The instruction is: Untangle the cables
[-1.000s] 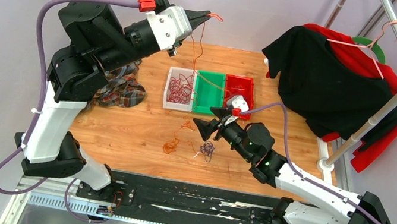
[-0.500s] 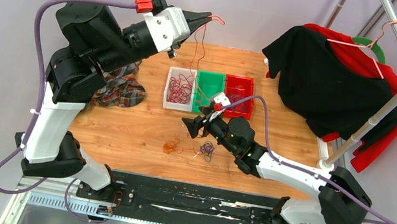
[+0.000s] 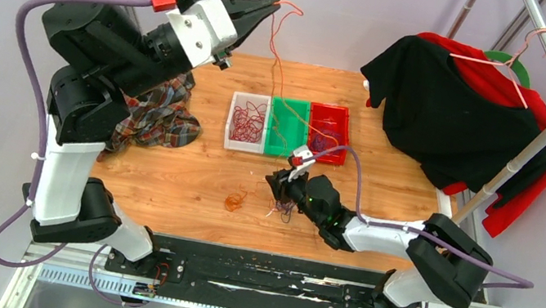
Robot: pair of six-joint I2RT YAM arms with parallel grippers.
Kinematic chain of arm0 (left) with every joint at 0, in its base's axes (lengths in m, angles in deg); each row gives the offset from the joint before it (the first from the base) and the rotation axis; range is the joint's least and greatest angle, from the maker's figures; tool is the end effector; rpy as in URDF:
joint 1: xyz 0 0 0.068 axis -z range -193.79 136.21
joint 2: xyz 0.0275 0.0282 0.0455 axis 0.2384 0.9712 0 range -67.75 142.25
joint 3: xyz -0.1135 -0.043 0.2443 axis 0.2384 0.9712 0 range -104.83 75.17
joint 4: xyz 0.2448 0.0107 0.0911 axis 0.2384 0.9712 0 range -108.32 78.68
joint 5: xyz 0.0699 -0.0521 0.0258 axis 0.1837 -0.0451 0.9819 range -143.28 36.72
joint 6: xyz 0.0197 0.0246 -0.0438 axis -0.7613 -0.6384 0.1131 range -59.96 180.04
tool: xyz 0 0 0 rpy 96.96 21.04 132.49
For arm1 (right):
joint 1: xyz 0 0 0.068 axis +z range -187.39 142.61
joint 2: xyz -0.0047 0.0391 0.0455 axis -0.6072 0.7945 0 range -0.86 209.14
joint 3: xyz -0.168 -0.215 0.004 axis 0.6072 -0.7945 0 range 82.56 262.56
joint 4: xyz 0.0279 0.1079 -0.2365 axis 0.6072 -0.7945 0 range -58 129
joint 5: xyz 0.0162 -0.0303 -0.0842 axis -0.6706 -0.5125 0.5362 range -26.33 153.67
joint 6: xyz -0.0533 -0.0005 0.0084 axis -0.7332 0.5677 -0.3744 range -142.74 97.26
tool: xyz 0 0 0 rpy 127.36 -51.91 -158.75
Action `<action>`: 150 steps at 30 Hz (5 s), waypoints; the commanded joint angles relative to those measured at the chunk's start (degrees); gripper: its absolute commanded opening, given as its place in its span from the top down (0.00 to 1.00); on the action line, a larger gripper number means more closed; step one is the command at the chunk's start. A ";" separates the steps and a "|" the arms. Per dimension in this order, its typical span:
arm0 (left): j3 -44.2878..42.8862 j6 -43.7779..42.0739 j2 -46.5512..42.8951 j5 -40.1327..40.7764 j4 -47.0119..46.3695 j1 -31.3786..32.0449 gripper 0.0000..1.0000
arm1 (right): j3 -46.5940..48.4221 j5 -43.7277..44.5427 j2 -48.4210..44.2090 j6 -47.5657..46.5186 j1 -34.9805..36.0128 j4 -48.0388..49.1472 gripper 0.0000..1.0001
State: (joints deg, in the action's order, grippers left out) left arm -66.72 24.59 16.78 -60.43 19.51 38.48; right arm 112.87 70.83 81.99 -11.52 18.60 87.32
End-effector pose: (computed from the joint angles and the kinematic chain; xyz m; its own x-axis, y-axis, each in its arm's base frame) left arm 0.1063 -0.1447 0.6515 0.6635 0.0829 -0.7436 0.5792 0.5723 0.5806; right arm 0.1675 0.2403 0.2095 -0.1871 0.0682 -0.9800 -0.7305 0.6573 0.1852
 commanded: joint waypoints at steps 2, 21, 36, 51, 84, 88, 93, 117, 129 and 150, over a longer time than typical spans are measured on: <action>-2.77 -3.35 0.08 2.80 -6.06 0.62 0.99 | -4.71 4.21 2.58 3.70 0.70 6.47 0.75; 9.78 -7.83 -4.11 7.01 -18.91 0.64 1.00 | -14.43 6.21 3.34 9.70 0.70 13.73 0.62; 25.72 -7.18 0.48 10.73 -18.36 -1.21 0.99 | -17.17 23.67 -27.96 6.94 0.66 -8.33 0.41; 22.29 -3.63 9.26 5.06 -19.97 -7.75 0.99 | -19.69 27.83 -31.82 3.99 0.00 -12.00 0.37; 35.52 -4.39 8.44 -1.93 -23.29 -14.95 0.99 | -14.62 28.48 -38.63 -2.01 -2.01 -21.25 0.30; 31.66 -4.69 8.17 -5.06 -21.67 -14.91 0.99 | -14.84 28.55 -38.34 -1.75 -2.41 -21.24 0.30; 30.98 -3.72 6.64 -5.42 -24.44 -14.94 0.99 | -14.67 28.33 -38.20 -1.61 -2.72 -21.33 0.30; 44.43 -13.86 7.04 2.17 -24.12 -15.05 0.99 | -14.98 27.72 -38.14 -0.41 -4.22 -22.59 0.32; 47.95 -22.31 10.04 3.34 -25.11 -15.35 1.00 | -12.16 23.02 -34.22 -1.25 -6.92 -21.95 0.32; 49.43 -12.79 5.15 -2.07 -26.25 -23.81 0.99 | -2.78 7.90 -17.79 -2.08 -17.99 -17.69 0.30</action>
State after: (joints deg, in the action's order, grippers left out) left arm -17.39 10.21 24.12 -60.74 -4.49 15.16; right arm 107.67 81.14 62.80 -12.90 1.79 67.21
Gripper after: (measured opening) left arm 0.017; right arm 0.694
